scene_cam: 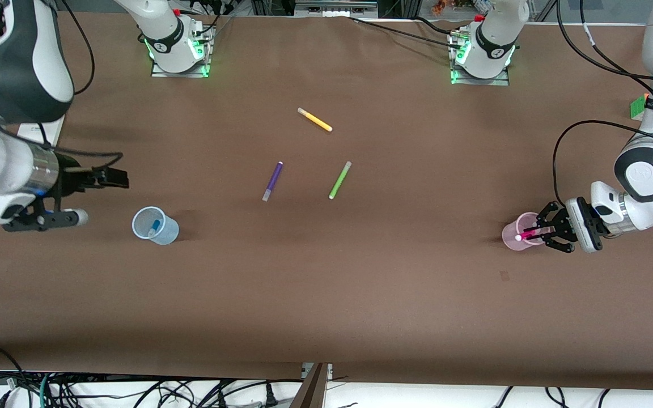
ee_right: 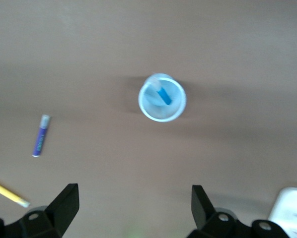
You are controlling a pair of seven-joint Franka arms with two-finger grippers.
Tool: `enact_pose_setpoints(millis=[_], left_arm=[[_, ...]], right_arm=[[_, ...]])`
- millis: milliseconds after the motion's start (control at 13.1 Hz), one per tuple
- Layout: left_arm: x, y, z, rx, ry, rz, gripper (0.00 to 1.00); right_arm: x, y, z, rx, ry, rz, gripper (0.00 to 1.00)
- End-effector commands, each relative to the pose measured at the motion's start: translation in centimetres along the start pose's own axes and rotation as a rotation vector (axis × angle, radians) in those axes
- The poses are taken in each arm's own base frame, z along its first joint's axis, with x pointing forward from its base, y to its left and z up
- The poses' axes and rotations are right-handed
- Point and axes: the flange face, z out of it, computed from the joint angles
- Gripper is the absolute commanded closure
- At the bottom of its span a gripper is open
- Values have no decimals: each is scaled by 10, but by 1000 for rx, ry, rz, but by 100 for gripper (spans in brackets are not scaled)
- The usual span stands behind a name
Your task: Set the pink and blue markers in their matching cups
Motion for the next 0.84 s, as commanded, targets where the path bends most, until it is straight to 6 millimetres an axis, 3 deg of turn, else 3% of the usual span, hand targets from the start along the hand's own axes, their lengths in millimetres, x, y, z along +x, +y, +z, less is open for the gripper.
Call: enact_pose_setpoints(millis=[0, 76, 304, 380, 533, 761], left_arm=[[-4, 1, 4, 5, 47, 22, 68], [-6, 1, 2, 9, 48, 19, 53], [-5, 0, -1, 11, 49, 21, 48], [-4, -1, -3, 13, 49, 23, 1], [1, -2, -9, 17, 51, 32, 0], [26, -16, -42, 45, 63, 2, 0]], right_arm=[[-44, 8, -36, -64, 65, 34, 0], [-54, 17, -45, -63, 92, 53, 0], [-73, 36, -60, -43, 123, 72, 0], [-78, 36, -57, -30, 114, 69, 0], [-84, 42, -55, -3, 104, 78, 0], [-86, 56, -55, 5, 96, 45, 0]])
